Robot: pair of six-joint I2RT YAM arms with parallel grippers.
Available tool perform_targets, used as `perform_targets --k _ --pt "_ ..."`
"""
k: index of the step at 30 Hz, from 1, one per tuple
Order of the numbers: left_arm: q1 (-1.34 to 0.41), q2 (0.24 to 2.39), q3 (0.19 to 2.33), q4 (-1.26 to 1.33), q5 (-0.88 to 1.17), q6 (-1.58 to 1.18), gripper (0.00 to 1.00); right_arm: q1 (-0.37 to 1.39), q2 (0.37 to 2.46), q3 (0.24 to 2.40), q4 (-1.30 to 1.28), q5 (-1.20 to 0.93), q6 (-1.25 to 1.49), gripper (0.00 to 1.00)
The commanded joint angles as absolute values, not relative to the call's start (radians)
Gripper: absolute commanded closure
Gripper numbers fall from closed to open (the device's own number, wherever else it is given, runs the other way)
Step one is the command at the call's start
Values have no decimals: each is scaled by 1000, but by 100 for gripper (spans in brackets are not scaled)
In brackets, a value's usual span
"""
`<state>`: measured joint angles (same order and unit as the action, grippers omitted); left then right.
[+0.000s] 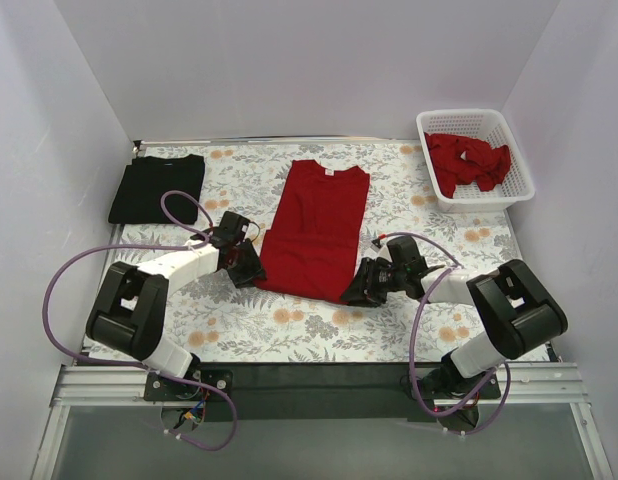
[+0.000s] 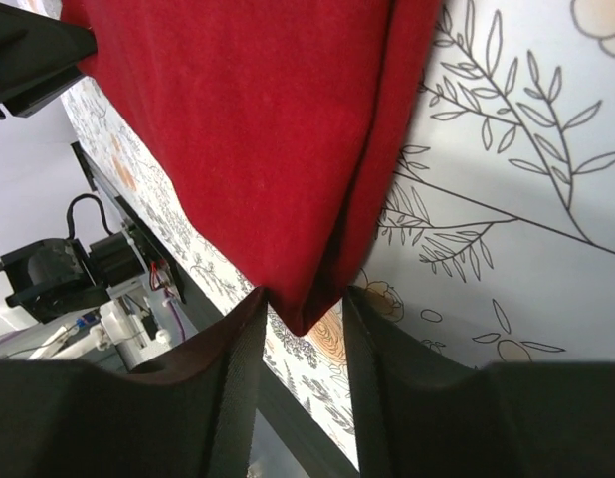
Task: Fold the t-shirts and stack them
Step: Fold the tshirt
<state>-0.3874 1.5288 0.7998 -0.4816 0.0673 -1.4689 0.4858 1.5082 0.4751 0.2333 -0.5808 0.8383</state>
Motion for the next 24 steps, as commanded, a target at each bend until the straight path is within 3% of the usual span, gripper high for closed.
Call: perform_targets --k 1,2,5,7,12,17,24 --pt "-388 1565 796 -492 51 -1456 65 492 1528 466 259 -592 838 64" --pt "-388 1568 799 -495 49 -1454 66 494 1526 463 258 -589 838 67" --pt "-388 1569 802 -506 32 -1450 74 485 1517 454 252 -592 825 90" --pt "-387 1565 810 -526 20 -1447 85 470 1508 446 229 -597 807 98" --pt "-388 1552 824 -578 -18 -1430 87 419 1497 523 -13 -568 631 99" --pt "-388 1528 801 -604 72 -1428 87 405 1522 572 -168 -572 520 99" --pt "-396 1427 703 -614 192 -1466 79 399 1476 572 -278 -516 436 99"
